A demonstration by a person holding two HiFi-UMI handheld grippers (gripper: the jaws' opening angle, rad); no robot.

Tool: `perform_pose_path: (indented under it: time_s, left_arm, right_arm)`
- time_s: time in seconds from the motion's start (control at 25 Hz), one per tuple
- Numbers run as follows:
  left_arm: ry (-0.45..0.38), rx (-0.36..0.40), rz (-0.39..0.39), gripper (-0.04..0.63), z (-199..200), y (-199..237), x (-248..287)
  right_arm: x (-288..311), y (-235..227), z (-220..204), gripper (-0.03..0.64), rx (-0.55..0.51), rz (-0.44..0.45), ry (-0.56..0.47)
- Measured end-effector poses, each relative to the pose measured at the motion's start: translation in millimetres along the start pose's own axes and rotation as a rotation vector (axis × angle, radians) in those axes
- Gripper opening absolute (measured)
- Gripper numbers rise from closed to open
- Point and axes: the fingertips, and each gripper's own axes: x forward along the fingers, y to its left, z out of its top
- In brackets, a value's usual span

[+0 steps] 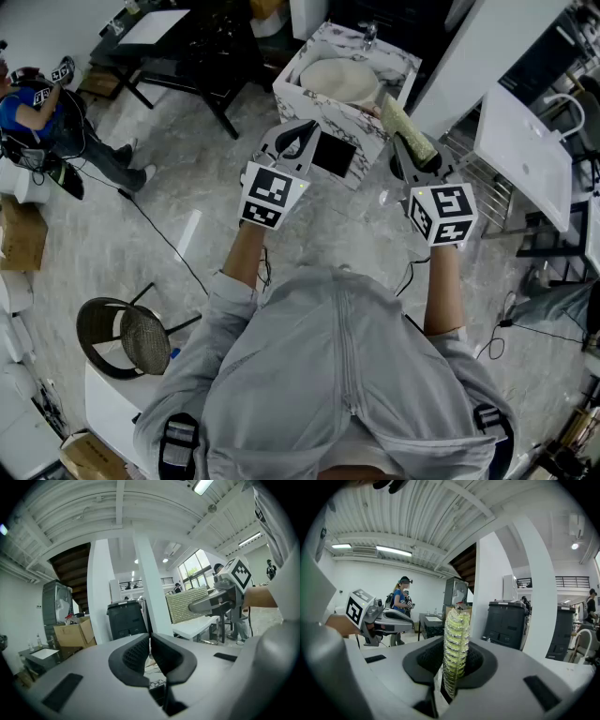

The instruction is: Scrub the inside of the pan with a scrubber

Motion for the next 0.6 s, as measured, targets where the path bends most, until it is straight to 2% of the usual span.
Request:
perform_pose_path:
  time_s: [0.24, 0.6]
  left_arm:
    - [0.004, -0.004, 0.016, 0.029, -5, 7, -1]
    - [0.003, -0.018, 0.013, 0.029, -13, 24, -15]
  right_arm:
    - [4, 5, -3, 0.084, -0.001, 0.002, 0.009]
    - [6, 18, 2, 0.086, 0.054, -0.027, -0.010]
